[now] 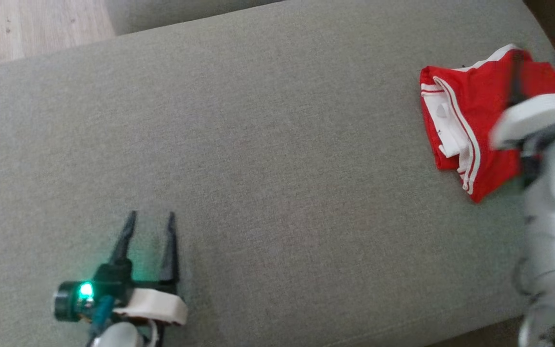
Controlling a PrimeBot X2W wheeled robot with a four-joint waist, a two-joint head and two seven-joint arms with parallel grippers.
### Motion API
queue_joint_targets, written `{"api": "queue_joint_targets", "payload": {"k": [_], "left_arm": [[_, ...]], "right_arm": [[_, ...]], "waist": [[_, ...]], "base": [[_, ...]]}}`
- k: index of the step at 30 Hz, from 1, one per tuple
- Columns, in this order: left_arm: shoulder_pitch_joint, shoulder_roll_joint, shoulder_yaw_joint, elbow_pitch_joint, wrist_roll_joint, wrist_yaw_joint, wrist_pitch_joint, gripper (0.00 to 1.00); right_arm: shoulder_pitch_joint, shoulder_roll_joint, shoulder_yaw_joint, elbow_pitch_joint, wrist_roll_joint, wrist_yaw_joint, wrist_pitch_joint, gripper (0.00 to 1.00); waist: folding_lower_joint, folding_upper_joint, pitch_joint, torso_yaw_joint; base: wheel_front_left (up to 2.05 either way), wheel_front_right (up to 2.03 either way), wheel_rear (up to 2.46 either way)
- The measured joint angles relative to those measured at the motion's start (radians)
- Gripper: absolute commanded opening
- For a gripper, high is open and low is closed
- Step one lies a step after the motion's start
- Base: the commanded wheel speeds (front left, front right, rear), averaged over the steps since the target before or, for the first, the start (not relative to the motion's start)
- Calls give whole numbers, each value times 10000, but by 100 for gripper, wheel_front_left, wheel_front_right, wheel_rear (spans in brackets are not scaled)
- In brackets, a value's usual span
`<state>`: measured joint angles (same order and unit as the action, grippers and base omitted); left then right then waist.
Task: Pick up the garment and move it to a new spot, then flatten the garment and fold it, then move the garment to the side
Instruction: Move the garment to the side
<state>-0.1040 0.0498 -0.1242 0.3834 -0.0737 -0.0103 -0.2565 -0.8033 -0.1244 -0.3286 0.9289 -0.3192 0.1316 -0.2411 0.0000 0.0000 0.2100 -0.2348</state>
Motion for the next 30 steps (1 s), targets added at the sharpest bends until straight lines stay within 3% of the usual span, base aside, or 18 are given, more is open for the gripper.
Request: {"api": "queue_joint_targets", "payload": {"k": [4, 7, 13, 18, 30], "left_arm": [[10, 27, 566, -77, 0, 117, 0, 100], [14, 48, 876, -111, -2, 194, 0, 100], [103, 44, 1327, -144, -27, 301, 0, 100], [366, 4, 1576, -313, -270, 198, 0, 100], [887, -27, 1841, -125, -598, -247, 0, 100]], "right_arm": [[575, 637, 1227, -779, 888, 0, -71, 100], [1408, 637, 2499, -1590, 2243, 0, -86, 100], [3325, 702, 3912, -2667, 4211, 0, -88, 100], [4540, 715, 4132, -3281, 4955, 0, -88, 100], [5745, 719, 4238, -3977, 4782, 0, -88, 100]], "waist": [[0, 0, -74, 127], [0, 0, -143, 375], [-1, 0, -300, 924], [-1, 0, -490, 1419], [-1, 0, -1122, 2264]], "base": [[0, 0, 0], [0, 0, 0], [0, 0, 0], [0, 0, 0], [0, 0, 0]]}}
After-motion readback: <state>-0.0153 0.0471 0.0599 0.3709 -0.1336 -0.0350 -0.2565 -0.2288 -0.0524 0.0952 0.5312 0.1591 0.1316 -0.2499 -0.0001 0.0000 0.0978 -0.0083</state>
